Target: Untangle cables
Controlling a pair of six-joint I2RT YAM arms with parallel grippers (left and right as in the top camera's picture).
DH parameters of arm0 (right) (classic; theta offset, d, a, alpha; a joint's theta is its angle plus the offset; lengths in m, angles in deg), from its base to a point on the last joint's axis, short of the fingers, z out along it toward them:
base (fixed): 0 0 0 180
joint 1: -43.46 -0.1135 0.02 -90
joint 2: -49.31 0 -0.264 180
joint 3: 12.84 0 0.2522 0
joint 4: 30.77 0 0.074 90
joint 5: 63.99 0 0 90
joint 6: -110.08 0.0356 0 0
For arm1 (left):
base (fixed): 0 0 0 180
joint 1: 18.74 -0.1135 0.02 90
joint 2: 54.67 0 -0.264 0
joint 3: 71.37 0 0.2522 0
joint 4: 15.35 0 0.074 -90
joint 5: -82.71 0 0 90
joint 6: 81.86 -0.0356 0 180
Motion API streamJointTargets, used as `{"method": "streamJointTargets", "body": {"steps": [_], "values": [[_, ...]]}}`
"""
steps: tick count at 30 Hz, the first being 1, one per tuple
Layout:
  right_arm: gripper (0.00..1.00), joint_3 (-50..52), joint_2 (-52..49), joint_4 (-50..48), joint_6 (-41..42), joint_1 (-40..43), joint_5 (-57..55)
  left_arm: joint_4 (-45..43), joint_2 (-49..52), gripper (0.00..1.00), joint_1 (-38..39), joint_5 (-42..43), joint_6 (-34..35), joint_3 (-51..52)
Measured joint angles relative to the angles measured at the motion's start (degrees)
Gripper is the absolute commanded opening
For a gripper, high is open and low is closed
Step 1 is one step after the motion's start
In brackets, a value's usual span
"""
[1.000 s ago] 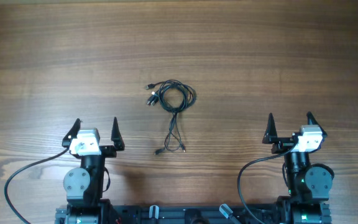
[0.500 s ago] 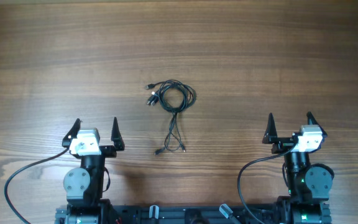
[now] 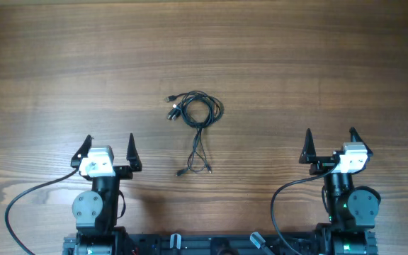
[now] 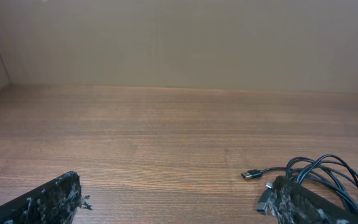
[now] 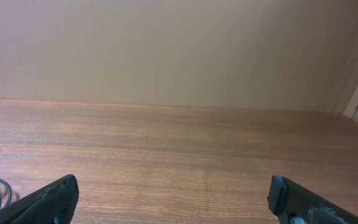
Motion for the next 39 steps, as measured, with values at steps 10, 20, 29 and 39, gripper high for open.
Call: {"method": "streamJointTargets", "body": {"steps": [10,20,29,39], "values": [[1.00,0.0,0.0,0.0,0.0,0.0,0.0,0.0,0.0,1.00,0.0,0.0,0.0,0.0],[1.00,0.0,0.0,0.0,0.0,0.0,0.0,0.0,0.0,1.00,0.0,0.0,0.0,0.0],[1.00,0.0,0.0,0.0,0.0,0.0,0.0,0.0,0.0,1.00,0.0,0.0,0.0,0.0],[1.00,0.0,0.0,0.0,0.0,0.0,0.0,-0.2,0.0,1.00,0.0,0.0,-2.4,0.0]]}}
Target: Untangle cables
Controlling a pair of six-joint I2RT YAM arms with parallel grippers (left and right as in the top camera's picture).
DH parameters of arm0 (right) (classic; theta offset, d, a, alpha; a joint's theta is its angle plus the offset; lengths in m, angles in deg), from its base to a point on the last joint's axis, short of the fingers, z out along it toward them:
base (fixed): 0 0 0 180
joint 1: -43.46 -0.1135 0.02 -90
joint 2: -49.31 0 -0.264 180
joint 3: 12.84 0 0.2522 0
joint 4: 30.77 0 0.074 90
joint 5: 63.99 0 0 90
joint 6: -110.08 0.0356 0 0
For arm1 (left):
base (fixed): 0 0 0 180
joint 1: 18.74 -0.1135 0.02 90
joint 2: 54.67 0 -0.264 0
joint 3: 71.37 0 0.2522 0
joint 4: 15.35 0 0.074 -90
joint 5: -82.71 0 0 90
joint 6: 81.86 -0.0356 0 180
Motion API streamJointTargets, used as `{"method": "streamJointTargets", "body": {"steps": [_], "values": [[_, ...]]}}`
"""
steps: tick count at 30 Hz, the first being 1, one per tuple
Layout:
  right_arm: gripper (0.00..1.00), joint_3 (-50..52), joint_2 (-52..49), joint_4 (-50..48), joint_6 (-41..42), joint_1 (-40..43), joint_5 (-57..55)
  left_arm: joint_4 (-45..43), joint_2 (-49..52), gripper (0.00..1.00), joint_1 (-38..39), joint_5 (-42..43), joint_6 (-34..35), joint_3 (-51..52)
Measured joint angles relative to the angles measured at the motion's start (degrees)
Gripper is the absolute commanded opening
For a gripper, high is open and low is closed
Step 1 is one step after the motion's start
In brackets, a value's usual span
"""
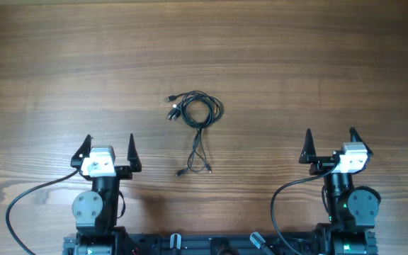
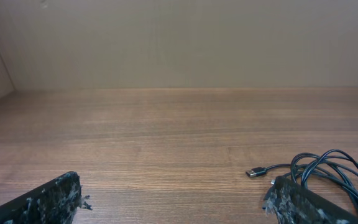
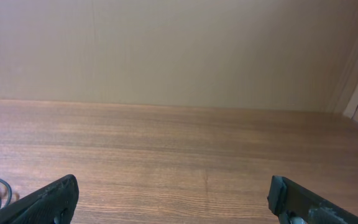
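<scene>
A small tangle of black cables [image 1: 195, 117] lies in the middle of the wooden table, with a coiled loop at the top and loose ends trailing toward me. In the left wrist view the coil [image 2: 328, 177] and a USB plug [image 2: 257, 172] show at the lower right. The right wrist view catches only a bit of the cable at its left edge. My left gripper [image 1: 109, 150] stands open at the near left, apart from the cables. Open too is my right gripper [image 1: 330, 143], at the near right, with nothing between its fingers.
The wooden table [image 1: 317, 64] stretches all around the cables. A plain beige wall [image 3: 197, 50] closes the far side. Both arm bases sit at the near edge, each with a black cord running off it.
The left wrist view has turned slightly to the right, so the cables sit a little further right and lower in it. The cables and the right arm have not moved.
</scene>
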Motion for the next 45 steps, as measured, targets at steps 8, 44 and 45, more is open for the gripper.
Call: {"method": "streamJointTargets", "body": {"steps": [8,44,45], "values": [[1.00,0.0,0.0,0.0,0.0,0.0,0.0,-13.3,0.0,1.00,0.0,3.5,0.5,-0.5],[1.00,0.0,0.0,0.0,0.0,0.0,0.0,-43.1,0.1,1.00,0.0,10.1,1.8,-42.0],[1.00,0.0,0.0,0.0,0.0,0.0,0.0,-42.4,0.3,1.00,0.0,9.5,1.8,-42.3]]}}
